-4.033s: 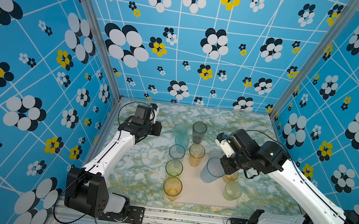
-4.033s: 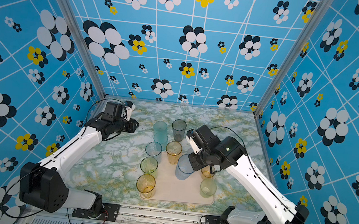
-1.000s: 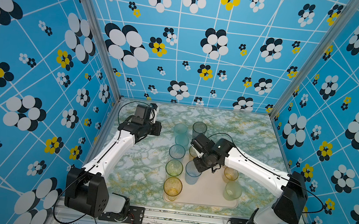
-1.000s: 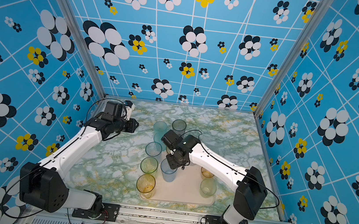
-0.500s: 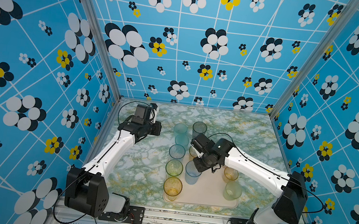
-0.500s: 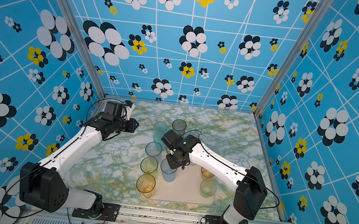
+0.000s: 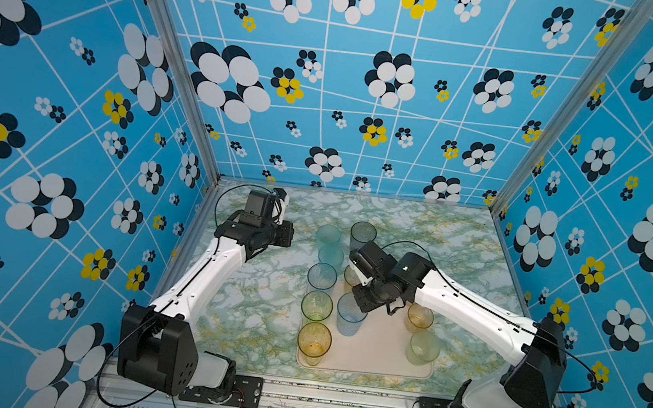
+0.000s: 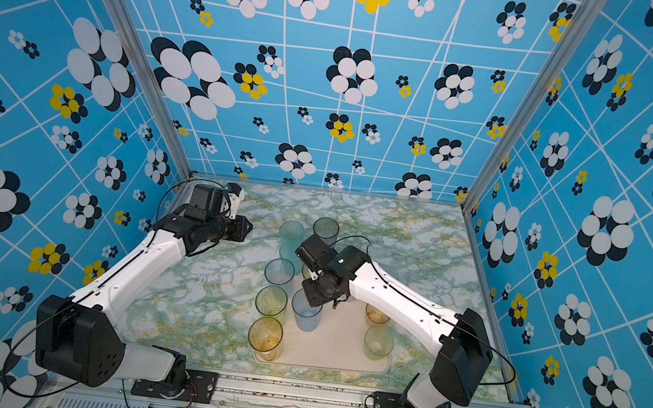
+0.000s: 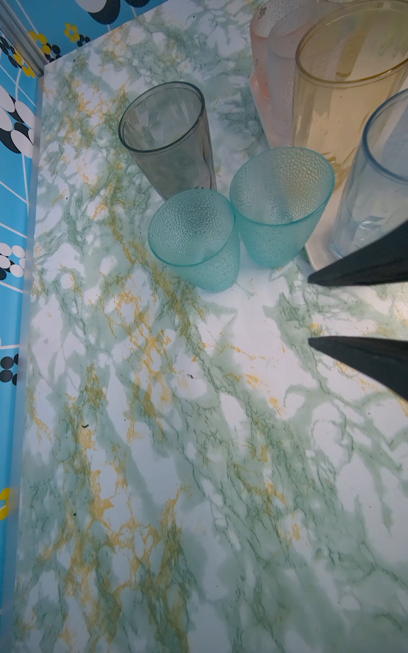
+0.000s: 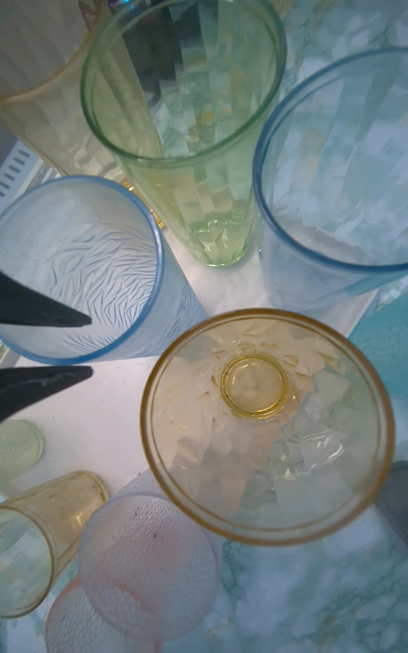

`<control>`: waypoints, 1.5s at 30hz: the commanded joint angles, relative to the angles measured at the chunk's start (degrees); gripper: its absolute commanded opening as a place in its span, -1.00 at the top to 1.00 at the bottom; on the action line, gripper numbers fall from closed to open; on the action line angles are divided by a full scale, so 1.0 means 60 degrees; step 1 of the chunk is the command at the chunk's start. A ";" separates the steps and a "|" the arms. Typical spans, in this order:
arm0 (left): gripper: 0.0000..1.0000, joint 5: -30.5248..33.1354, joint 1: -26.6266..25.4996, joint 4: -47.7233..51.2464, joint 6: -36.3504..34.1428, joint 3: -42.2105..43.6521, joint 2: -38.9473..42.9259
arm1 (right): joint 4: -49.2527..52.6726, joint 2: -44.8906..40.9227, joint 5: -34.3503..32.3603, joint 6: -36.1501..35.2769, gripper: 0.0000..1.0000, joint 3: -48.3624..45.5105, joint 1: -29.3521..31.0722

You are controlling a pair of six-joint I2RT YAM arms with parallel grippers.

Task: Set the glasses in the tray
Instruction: 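Open the right gripper to release the light-blue cup on the tray, then move the right gripper over the smoky grey cup beyond the tray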

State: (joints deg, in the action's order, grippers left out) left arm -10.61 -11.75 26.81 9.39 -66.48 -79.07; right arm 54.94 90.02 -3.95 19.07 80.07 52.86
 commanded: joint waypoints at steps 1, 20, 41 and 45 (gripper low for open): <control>0.46 0.0166 -0.0078 0.0101 -0.0155 -0.0022 -0.0159 | -0.0184 -0.0480 -0.0090 0.0147 0.49 0.0057 0.0067; 0.47 0.0622 -0.0768 -0.0975 0.0093 0.0381 -0.0288 | -0.0374 -0.1747 -0.1287 -0.0168 0.39 0.0321 -0.1435; 0.46 0.1375 -0.0822 -0.1492 0.0092 0.1102 0.0170 | -0.0214 0.1162 -0.0360 -0.1123 0.40 0.3114 -0.3230; 0.46 0.1387 -0.0803 -0.1461 0.0047 0.1130 0.0172 | 0.0158 0.2126 -0.0116 -0.1341 0.43 0.3982 -0.3591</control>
State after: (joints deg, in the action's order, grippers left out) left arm -3.36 -16.53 18.20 9.87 -60.66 -79.64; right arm 52.75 100.51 -6.52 12.62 100.84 32.73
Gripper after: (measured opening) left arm 0.268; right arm 0.289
